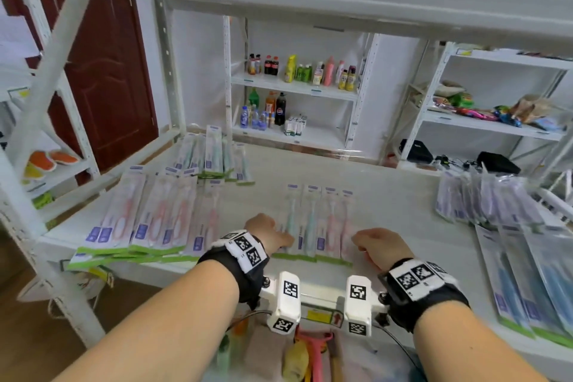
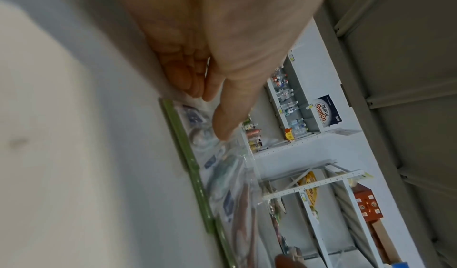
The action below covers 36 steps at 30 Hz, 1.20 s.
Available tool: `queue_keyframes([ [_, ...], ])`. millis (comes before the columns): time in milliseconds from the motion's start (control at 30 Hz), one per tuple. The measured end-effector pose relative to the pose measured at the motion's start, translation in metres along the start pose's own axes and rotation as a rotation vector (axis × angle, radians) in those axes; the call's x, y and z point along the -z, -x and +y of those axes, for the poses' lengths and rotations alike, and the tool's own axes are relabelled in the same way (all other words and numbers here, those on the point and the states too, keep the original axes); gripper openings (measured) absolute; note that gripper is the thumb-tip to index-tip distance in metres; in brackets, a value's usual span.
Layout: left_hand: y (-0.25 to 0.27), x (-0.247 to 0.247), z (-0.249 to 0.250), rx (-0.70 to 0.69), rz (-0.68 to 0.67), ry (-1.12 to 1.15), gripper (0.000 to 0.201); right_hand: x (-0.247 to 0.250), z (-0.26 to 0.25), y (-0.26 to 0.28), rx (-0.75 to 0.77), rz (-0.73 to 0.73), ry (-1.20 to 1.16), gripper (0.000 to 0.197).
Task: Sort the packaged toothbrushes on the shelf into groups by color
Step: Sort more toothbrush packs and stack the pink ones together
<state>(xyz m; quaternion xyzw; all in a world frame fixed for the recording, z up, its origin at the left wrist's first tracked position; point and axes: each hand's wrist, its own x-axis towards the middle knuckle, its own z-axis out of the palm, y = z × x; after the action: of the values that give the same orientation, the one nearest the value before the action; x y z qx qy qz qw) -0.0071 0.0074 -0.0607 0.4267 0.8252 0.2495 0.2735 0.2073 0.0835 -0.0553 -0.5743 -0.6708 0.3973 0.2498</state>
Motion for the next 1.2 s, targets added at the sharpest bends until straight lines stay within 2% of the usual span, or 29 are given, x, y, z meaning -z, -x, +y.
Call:
queue_keyframes([
  [100, 0.001, -0.003, 0.0, 0.028, 0.011, -0.023, 0.067, -0.002, 0.001, 0.004, 0.043, -0.006, 0.07, 0.021],
  [200, -0.003, -0.005, 0.0, 0.017, 0.015, -0.062, 0.034, -0.005, 0.004, 0.006, 0.054, 0.008, 0.094, 0.025],
  [333, -0.006, -0.007, 0.0, 0.026, 0.032, -0.097, 0.041, -0.003, 0.008, 0.003, 0.049, -0.01, 0.077, 0.025],
  [500, -0.008, 0.0, 0.001, 0.023, -0.003, -0.181, 0.036, 0.0, 0.011, -0.001, 0.063, -0.036, 0.06, 0.012],
  [700, -0.005, 0.008, 0.0, 0.035, -0.032, -0.24, 0.028, -0.002, -0.004, 0.002, 0.091, -0.059, 0.066, 0.011],
  [800, -0.006, 0.011, -0.004, 0.058, -0.047, -0.212, 0.023, -0.014, -0.017, 0.003, 0.129, -0.057, 0.081, 0.018],
  [1000, -0.009, 0.011, -0.014, 0.032, -0.037, -0.033, 0.022, -0.049, -0.049, -0.003, 0.179, -0.204, 0.434, 0.038],
  [1200, -0.007, 0.015, -0.025, -0.024, -0.01, 0.118, 0.025, -0.061, -0.065, -0.007, 0.142, -0.276, 0.68, 0.045],
])
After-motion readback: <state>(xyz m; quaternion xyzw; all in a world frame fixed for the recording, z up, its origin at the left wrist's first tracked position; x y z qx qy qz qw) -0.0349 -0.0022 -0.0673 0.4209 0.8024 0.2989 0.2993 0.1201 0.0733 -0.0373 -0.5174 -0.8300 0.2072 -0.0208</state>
